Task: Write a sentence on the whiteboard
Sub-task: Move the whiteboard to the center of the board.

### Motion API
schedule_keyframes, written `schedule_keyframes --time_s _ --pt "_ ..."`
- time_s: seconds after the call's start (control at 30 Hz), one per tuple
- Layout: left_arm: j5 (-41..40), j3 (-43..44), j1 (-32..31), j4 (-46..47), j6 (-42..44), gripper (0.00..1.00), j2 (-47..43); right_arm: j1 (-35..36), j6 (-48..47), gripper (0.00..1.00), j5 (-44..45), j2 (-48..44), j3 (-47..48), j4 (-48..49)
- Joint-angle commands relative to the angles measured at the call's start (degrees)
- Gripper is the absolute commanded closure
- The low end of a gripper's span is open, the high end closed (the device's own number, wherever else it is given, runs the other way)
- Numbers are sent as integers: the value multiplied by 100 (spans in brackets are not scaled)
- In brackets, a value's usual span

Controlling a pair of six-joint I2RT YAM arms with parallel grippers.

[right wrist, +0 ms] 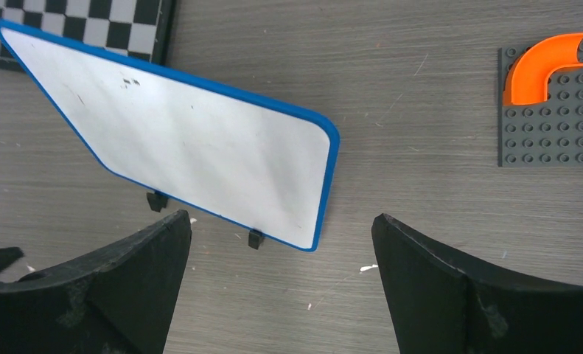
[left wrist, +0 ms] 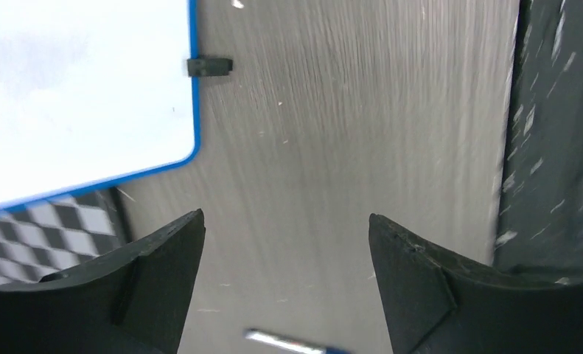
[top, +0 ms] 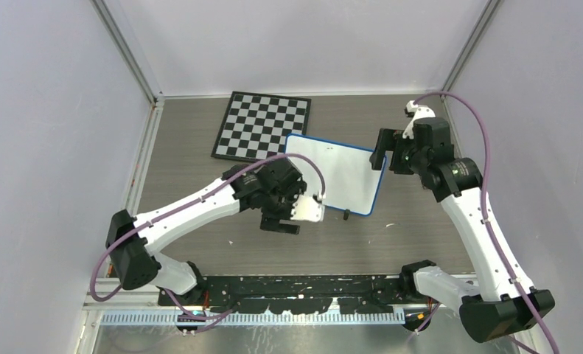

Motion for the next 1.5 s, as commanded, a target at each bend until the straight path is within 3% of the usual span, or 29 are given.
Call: schedule_keyframes --time_s 0.0,0.23,0.53,0.7,0.93,1.47 --pt "251 -73 -4 -678 4289 19 300 -534 206 4 -958 162 452 102" --pt "359 878 -168 -1136 6604 24 1448 -1232 336 4 -2056 453 459 93" --pt "-17 359 -357 -301 8297 46 2023 -1679 459 4 -2740 557 508 244" --pt "-14 301 -355 156 8636 52 2313 -1750 475 4 -2879 562 397 306" --pt "-322 255 -243 598 8946 50 2721 -1790 421 4 -2934 494 327 305" --pt "-470 233 503 1109 9816 53 3142 -1800 285 4 -3115 592 240 284"
